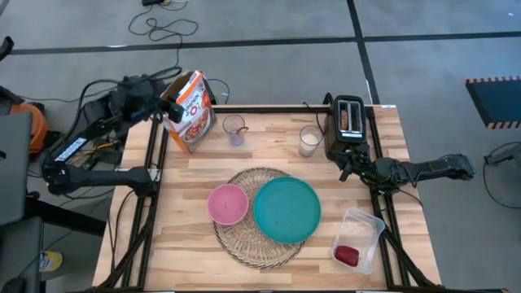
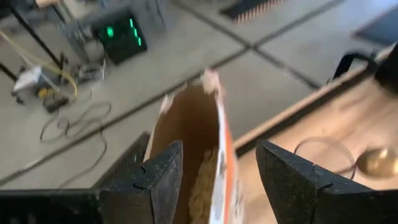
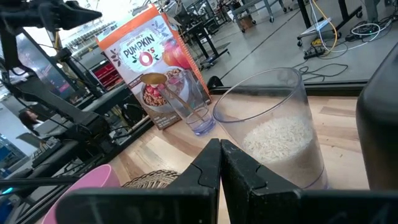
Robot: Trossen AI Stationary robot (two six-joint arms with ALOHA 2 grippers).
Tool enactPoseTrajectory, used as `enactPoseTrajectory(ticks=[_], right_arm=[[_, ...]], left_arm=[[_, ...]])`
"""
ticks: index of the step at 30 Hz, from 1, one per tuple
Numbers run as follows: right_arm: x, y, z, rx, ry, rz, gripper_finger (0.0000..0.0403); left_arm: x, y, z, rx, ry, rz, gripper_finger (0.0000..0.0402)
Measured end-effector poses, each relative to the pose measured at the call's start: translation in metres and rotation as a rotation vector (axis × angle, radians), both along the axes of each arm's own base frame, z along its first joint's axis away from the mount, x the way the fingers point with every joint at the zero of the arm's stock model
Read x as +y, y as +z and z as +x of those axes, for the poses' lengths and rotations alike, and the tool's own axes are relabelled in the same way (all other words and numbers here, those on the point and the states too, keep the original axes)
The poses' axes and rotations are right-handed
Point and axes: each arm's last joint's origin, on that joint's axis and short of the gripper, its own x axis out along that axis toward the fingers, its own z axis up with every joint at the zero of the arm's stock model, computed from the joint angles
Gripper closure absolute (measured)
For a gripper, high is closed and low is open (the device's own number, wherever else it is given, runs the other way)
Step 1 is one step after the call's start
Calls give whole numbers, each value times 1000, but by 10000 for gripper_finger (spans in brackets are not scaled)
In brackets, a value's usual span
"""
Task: Arrange a breakfast setting
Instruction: Pour the cereal into the pink bowl from the cereal box
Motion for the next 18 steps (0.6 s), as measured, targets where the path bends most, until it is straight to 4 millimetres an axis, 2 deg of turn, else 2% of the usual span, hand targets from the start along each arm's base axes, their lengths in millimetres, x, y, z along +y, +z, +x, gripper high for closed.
enactPoseTrajectory(ticks=[6,10,18], right_arm=[[0,0,0,0,0,0,368],[0,0,0,0,1,0,368],[0,0,0,0,0,0,368]], left_arm=[[20,-10,5,81,12,-127,207],[28,-16,8,91,-44,-205,207],[47,-32,14,192,-5,-310,207]])
